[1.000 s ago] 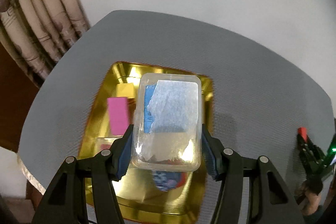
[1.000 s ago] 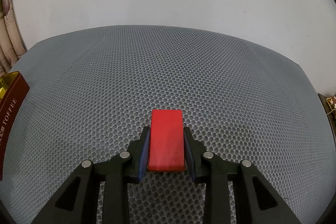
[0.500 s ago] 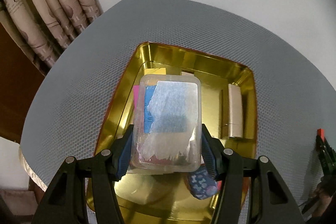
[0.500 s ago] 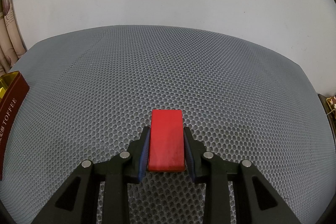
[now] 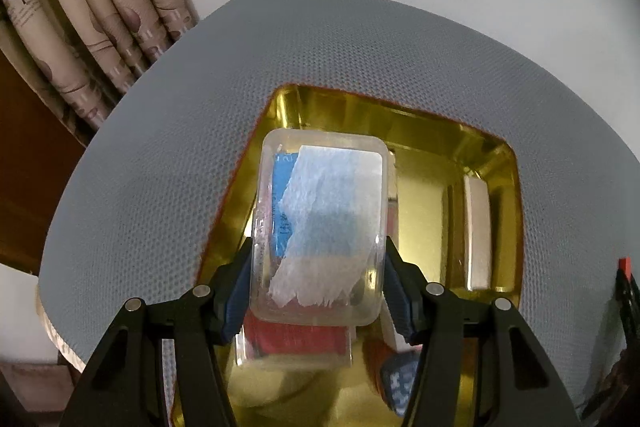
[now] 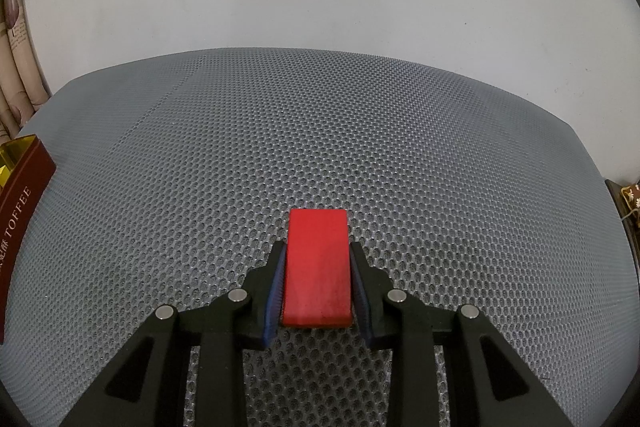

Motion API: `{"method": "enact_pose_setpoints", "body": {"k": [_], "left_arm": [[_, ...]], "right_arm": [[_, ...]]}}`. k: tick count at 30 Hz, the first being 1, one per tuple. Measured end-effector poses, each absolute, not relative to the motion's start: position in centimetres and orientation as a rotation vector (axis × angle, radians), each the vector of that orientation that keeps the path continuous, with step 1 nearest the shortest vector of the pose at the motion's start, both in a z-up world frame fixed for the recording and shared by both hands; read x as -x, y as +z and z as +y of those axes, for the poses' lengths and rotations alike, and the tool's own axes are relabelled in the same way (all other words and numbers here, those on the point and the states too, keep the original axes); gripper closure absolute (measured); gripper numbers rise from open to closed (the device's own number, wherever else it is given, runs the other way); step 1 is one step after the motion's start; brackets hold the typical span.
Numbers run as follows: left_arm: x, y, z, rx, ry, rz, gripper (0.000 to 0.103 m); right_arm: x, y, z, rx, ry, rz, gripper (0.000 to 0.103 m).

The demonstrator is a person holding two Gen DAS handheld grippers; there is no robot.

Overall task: Organize rigid objects
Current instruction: 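Carry the clear plastic box into the tin and open the left gripper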

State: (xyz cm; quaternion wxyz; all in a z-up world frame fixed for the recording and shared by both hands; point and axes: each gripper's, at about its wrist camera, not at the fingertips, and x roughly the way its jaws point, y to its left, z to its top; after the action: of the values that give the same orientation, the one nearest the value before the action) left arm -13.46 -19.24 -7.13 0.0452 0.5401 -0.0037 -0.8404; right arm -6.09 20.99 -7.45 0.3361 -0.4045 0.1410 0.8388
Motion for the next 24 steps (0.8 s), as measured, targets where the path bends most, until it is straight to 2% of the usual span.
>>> {"method": "enact_pose_setpoints", "body": {"k": [11, 24], "left_arm": [[15.0, -6.9, -18.0, -1.631, -2.59, -0.055, 0.049], [12.7, -6.3, -17.1, -1.573, -2.629, -0.167, 0.046]], "right_arm": [[6.4, -7.5, 21.8, 1.056, 2.186, 0.365, 0.072], [6.6, -7.6, 22.2, 1.058, 2.184, 0.357, 0.072]]}}
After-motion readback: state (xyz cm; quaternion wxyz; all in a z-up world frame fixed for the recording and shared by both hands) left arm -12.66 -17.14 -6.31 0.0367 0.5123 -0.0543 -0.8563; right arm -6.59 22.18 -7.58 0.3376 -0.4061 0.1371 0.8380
